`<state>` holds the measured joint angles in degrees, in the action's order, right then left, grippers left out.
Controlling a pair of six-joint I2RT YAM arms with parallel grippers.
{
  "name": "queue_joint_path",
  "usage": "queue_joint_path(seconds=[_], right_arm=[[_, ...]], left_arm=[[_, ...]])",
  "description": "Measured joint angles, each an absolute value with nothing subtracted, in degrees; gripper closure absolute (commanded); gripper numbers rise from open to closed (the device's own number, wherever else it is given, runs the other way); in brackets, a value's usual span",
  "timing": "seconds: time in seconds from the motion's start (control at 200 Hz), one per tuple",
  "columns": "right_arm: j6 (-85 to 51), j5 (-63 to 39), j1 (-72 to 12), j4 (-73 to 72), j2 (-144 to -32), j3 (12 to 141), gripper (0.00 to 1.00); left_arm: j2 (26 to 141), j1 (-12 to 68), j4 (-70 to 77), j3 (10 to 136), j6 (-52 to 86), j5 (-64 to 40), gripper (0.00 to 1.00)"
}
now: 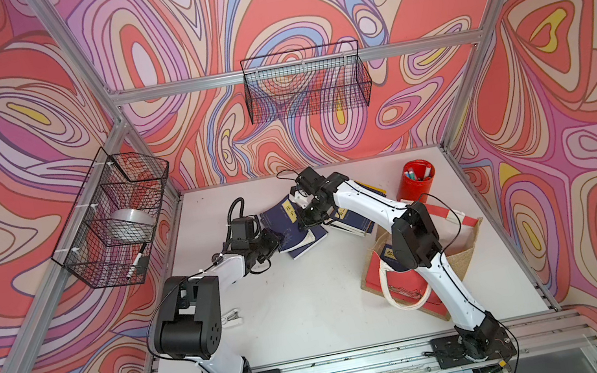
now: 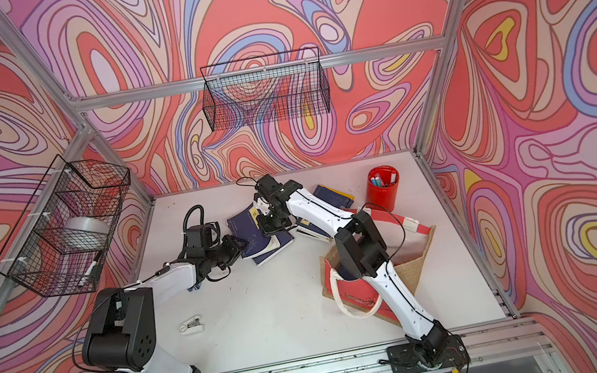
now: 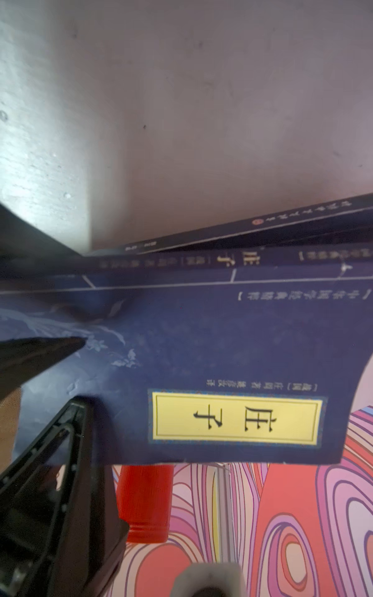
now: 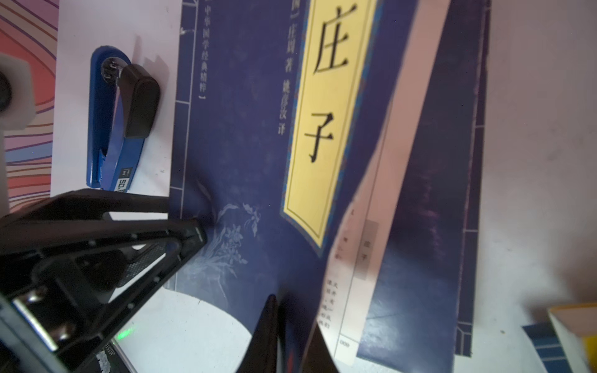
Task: Put the books into the canvas bag
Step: Pick up the book from the book.
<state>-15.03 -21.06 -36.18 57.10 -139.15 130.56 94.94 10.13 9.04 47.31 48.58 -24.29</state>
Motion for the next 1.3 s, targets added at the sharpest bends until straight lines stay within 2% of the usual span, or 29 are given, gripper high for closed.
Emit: queue_joint_path(seconds=[0.075, 0.195, 0.25, 0.295, 0.381, 0.446, 0.716, 0.836, 1.082, 1.302], right_arm=[[-15.03, -20.56, -36.38, 57.56, -139.15, 130.56, 0.86], [-15.03, -19.7, -36.42, 57.8, -139.15, 130.52, 0.83], [-15.05, -19.59, -36.42, 57.54, -139.15, 130.19, 0.79], [-15.11, -19.46, -36.45, 57.32, -139.15, 129.8, 0.72], [-15.75, -19.64, -36.4, 56.53, -138.96, 128.35, 0.44], [-16.53, -20.8, -36.05, 54.28, -137.91, 125.25, 0.31], [-20.64, -31.46, -31.27, 42.7, -124.29, 109.3, 0.06], [-20.23, -34.92, -29.1, 39.51, -116.73, 107.59, 0.02], [-19.62, -40.12, -28.18, 34.54, -102.17, 103.02, 0.02], [-21.17, -43.72, -27.81, 27.9, -93.23, 92.47, 0.02]], left_arm=[[94.94, 9.91, 9.89, 46.85, 49.06, -24.56, 1.0], [94.89, 9.82, 10.59, 46.7, 49.23, -24.71, 1.0], [94.56, 9.8, 10.59, 46.63, 49.23, -24.69, 1.0], [93.89, 9.8, 10.55, 46.37, 49.19, -24.64, 1.0], [91.79, 9.74, 10.5, 45.74, 49.08, -24.64, 1.0], [89.69, 9.69, 10.5, 45.23, 48.64, -24.69, 1.0], [78.63, 9.43, 9.8, 42.52, 43.35, -29.23, 1.0], [72.95, 9.43, 6.81, 42.57, 41.01, -31.51, 1.0], [59.18, 9.41, -5.67, 50.02, 34.28, -36.99, 1.0], [51.35, 9.39, -5.26, 54.08, 33.23, -47.09, 1.0]])
